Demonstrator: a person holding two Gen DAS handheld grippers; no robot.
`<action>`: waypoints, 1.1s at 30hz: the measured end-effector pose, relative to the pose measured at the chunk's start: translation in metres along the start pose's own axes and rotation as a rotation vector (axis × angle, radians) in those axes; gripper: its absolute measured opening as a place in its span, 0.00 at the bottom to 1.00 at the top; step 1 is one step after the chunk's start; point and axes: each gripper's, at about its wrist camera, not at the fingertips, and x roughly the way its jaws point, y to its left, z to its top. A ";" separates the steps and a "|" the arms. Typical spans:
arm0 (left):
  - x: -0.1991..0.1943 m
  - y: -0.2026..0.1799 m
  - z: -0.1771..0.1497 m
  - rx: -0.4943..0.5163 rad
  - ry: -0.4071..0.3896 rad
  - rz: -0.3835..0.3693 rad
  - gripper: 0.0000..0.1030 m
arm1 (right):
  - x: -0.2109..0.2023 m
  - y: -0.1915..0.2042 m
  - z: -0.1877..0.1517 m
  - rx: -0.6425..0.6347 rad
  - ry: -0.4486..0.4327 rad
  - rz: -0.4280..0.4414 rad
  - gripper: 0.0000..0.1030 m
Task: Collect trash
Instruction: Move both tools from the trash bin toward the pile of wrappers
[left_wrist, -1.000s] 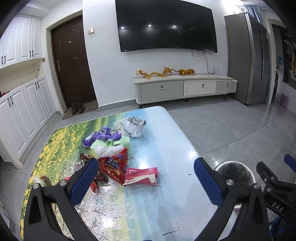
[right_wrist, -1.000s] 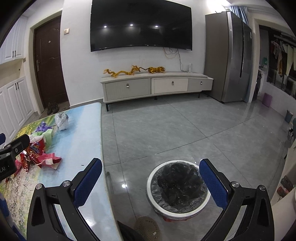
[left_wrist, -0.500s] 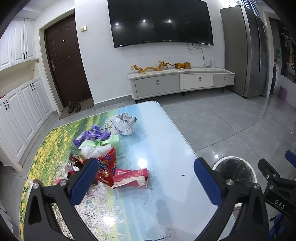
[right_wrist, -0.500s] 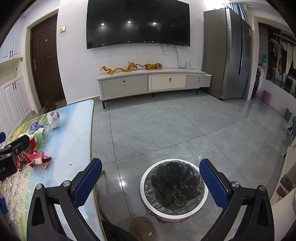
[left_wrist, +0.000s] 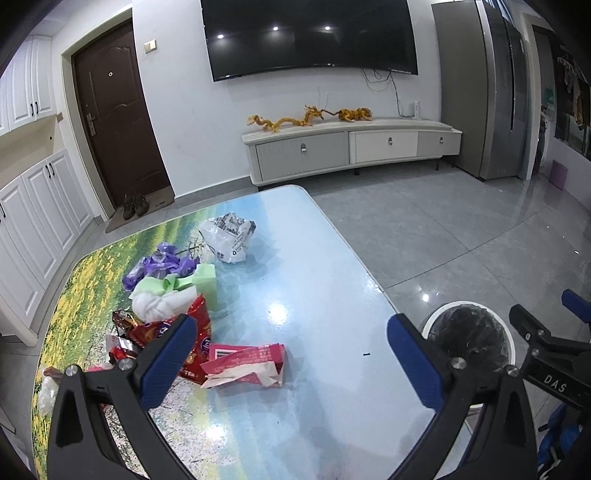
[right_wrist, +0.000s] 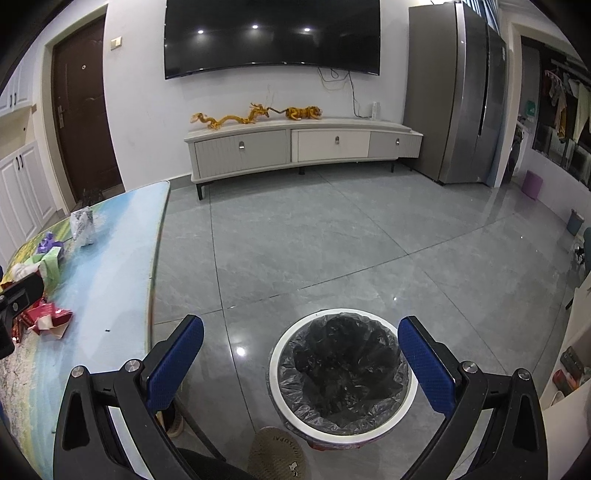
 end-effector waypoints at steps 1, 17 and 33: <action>0.002 0.000 0.000 0.001 0.003 -0.002 1.00 | -0.001 0.006 -0.001 0.003 0.005 -0.005 1.00; 0.017 0.013 -0.007 -0.022 0.048 -0.042 1.00 | -0.035 0.067 -0.002 -0.013 0.039 -0.030 1.00; -0.012 0.035 -0.018 -0.018 -0.003 -0.120 1.00 | -0.079 0.099 0.005 -0.016 0.020 -0.083 1.00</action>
